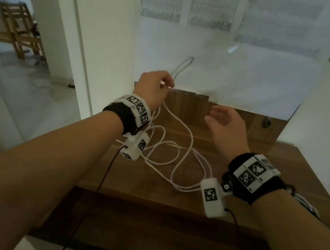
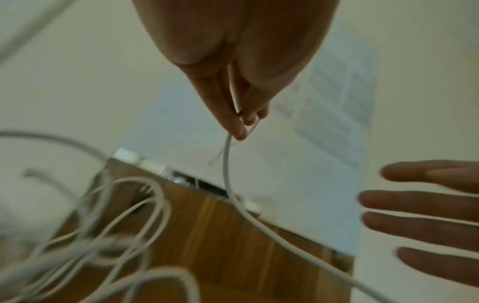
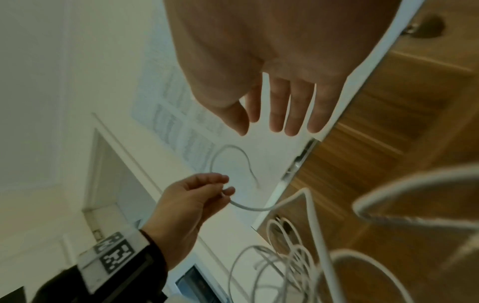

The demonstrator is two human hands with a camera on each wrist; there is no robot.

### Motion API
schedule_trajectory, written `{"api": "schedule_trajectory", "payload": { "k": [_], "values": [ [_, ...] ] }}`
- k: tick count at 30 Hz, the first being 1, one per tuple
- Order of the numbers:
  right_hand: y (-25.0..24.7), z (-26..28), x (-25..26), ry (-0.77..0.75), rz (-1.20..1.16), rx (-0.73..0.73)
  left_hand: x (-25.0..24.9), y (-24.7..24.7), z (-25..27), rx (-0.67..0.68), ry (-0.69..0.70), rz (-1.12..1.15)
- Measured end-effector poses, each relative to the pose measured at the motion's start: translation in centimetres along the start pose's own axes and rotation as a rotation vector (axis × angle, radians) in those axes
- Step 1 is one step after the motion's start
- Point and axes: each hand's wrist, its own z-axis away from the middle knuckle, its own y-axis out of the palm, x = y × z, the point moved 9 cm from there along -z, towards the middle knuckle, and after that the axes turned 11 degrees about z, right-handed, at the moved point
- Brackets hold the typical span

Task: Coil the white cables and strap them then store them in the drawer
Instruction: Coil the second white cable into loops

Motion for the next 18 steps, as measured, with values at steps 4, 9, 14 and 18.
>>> {"api": "schedule_trajectory", "payload": {
  "k": [4,9,14,18],
  "values": [
    [-4.7,-0.9,4.5,-0.114,-0.009,-0.093,-8.0,-1.3,2.5,0.046,0.138,0.309],
    [-7.4,-1.0,7.2,-0.111,-0.137,-0.044,-11.1,-1.0,6.9,0.202,-0.017,0.638],
    [-8.2,0.6,7.9,-0.139,-0.184,-0.149,-11.0,-0.4,9.3,0.259,-0.095,0.712],
    [-9.3,2.0,9.1,-0.164,-0.196,-0.169,-12.6,-0.9,10.1,0.264,-0.042,0.720]
  ]
}}
